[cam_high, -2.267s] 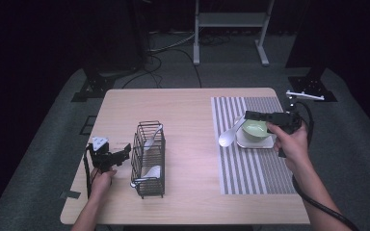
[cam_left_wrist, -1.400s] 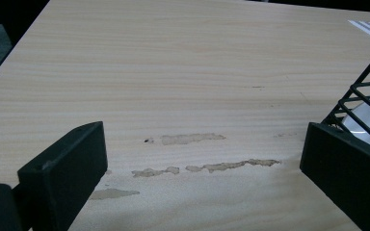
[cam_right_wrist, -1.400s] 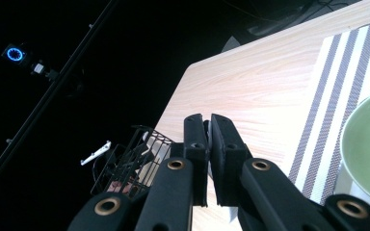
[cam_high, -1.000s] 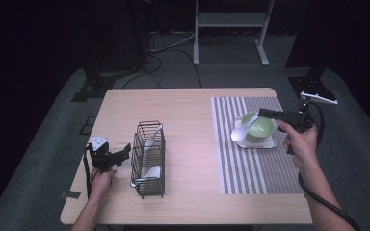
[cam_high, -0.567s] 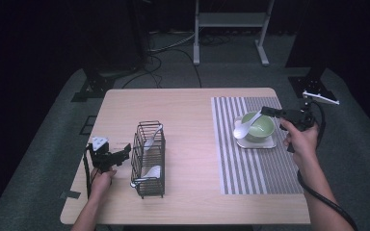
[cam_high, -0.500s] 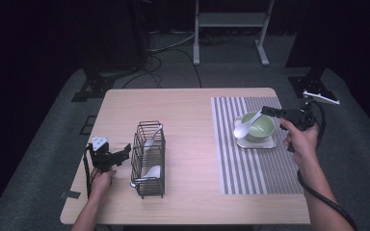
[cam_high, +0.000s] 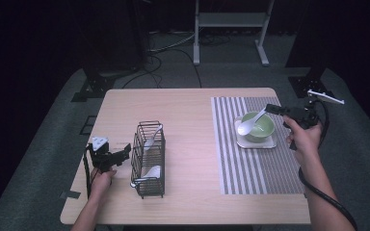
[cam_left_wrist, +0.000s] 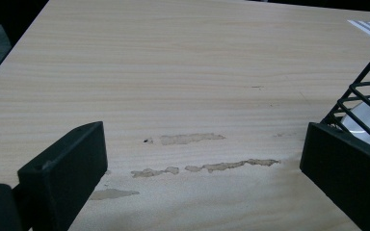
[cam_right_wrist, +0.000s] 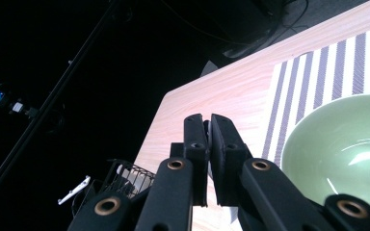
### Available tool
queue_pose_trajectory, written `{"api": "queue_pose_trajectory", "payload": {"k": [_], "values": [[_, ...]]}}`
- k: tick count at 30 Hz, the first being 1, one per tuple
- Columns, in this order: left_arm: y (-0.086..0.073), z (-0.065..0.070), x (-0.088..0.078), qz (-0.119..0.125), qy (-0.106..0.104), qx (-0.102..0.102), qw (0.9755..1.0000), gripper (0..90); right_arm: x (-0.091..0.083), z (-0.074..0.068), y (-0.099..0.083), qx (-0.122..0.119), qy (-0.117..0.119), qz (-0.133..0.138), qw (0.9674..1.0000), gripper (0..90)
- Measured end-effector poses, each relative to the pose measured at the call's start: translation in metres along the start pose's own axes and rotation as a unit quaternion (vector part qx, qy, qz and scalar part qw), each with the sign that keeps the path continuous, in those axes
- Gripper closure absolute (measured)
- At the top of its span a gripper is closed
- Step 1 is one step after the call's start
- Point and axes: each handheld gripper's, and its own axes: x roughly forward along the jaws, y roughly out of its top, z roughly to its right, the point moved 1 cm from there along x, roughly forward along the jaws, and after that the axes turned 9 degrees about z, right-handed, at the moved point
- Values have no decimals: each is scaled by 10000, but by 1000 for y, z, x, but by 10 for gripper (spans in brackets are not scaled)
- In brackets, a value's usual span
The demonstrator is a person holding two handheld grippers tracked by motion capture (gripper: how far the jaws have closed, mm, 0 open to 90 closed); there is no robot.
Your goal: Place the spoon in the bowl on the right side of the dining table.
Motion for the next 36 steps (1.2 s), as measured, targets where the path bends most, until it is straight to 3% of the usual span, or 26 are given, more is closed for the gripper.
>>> {"api": "queue_pose_trajectory", "payload": {"k": [36], "values": [[0,0,0,-3,3,2,10000,16,-10,21,16,176,-405,345,9984,859]]}}
